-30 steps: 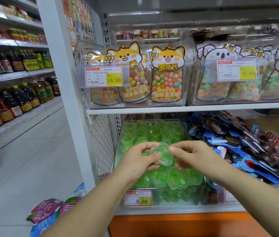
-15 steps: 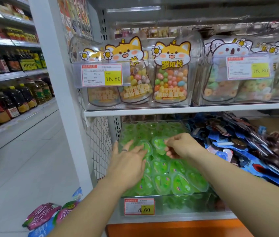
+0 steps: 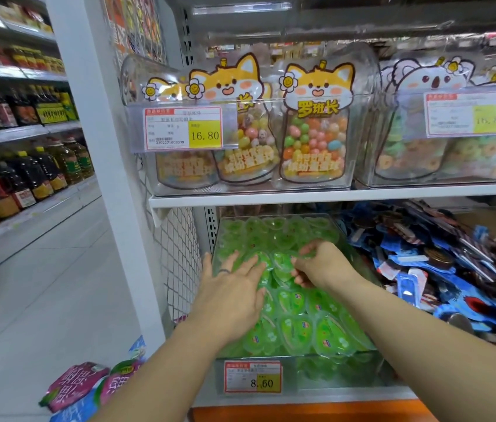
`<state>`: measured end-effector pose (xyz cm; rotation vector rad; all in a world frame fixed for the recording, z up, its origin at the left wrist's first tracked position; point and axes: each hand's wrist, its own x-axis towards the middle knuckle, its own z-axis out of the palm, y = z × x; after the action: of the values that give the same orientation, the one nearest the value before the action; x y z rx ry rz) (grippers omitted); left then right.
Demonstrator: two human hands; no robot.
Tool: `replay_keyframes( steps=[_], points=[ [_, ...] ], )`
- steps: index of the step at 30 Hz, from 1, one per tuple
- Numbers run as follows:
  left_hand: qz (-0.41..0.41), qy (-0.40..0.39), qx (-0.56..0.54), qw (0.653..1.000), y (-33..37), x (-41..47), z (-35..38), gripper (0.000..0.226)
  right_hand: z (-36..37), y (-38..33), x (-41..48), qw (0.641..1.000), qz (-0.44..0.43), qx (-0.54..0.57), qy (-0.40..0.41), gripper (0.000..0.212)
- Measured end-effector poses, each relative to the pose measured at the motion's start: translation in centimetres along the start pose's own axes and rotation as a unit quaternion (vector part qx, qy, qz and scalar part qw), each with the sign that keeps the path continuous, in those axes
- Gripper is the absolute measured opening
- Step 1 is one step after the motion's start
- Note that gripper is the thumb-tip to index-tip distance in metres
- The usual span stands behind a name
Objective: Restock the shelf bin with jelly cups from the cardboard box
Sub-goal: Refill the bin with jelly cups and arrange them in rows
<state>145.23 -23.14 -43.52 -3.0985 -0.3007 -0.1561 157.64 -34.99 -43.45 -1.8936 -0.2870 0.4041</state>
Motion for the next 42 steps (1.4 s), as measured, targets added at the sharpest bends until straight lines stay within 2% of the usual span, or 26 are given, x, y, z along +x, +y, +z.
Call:
replay_keyframes(
  steps=[1, 4, 11, 29, 42],
  points=[
    [0.000, 0.001, -0.002, 1.000, 0.0, 0.1, 0.0, 0.054, 0.0, 0.0, 0.0, 1.000, -0.002, -0.003, 0.001, 0.008],
    [-0.001, 0.004, -0.008, 1.000, 0.0, 0.3, 0.1, 0.053, -0.2, 0.1, 0.1, 1.000, -0.011, -0.027, 0.000, 0.020],
    [-0.007, -0.003, -0.008, 1.000, 0.0, 0.7, 0.2, 0.053, -0.5, 0.1, -0.1, 0.998, -0.018, -0.053, 0.002, 0.027],
    [-0.012, -0.006, -0.006, 1.000, 0.0, 1.0, 0.5, 0.059, -0.1, -0.2, 0.3, 0.997, -0.026, -0.074, 0.009, 0.020],
    [-0.006, -0.011, -0.004, 1.000, 0.1, 1.2, 0.4, 0.059, -0.6, 0.4, 0.1, 0.998, -0.043, -0.037, -0.010, 0.014]
  ],
)
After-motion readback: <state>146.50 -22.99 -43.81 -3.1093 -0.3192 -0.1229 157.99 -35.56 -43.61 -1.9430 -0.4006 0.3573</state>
